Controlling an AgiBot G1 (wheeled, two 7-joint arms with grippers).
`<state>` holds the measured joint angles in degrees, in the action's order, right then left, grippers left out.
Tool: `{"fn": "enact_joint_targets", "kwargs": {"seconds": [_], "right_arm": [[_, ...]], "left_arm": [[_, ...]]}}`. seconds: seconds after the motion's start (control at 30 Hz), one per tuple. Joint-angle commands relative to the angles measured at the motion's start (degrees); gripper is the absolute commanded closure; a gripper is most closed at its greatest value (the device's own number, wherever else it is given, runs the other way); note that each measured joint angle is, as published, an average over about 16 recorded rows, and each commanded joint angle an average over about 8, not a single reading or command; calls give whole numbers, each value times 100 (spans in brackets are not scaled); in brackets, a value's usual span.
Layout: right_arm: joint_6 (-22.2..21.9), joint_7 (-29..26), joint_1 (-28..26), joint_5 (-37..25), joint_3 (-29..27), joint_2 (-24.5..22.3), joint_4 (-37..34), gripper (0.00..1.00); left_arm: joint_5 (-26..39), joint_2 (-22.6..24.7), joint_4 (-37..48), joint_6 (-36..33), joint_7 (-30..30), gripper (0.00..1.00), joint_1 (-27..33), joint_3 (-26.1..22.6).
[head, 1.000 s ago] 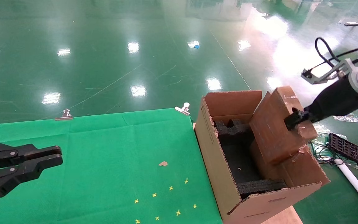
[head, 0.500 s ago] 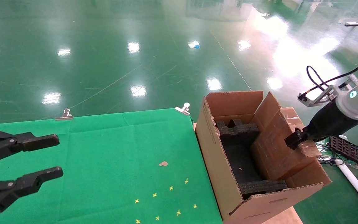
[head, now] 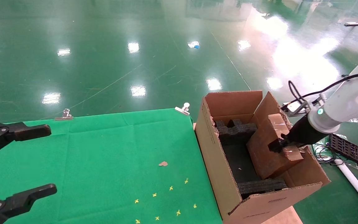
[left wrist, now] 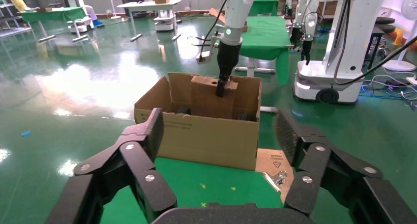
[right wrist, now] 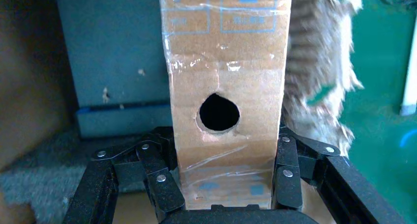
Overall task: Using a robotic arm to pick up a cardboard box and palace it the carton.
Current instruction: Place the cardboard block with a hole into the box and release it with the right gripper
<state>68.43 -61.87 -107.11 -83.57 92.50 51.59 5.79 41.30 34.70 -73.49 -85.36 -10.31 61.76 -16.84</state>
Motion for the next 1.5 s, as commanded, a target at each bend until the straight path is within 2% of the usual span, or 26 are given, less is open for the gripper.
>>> {"fn": "enact_joint_targets", "kwargs": {"seconds": [0.03,0.47,0.5,0.73,0.77,1.5], "right_arm": [[-127,14,107,35,-24,72,-71,100],[-876,343,873,333,-224,300,-225,100],[-902,379,907,361,-244,302,-229,95],[-826,588,937,485,-327,293,-281,8],[-804,601,922,480,-324,300,-297,0],[-541,623,489,313,-209,343,-553,0]], "left_arm": [[0,0,0,0,0,0,0,-1],[-3,-2,0,2,2,0,1,-5],[-4,-2,0,2,3,0,1,-5],[-5,-3,0,3,4,0,2,-8],[-5,-3,0,3,4,0,2,-8],[-10,-6,0,6,7,0,3,-15]]}}
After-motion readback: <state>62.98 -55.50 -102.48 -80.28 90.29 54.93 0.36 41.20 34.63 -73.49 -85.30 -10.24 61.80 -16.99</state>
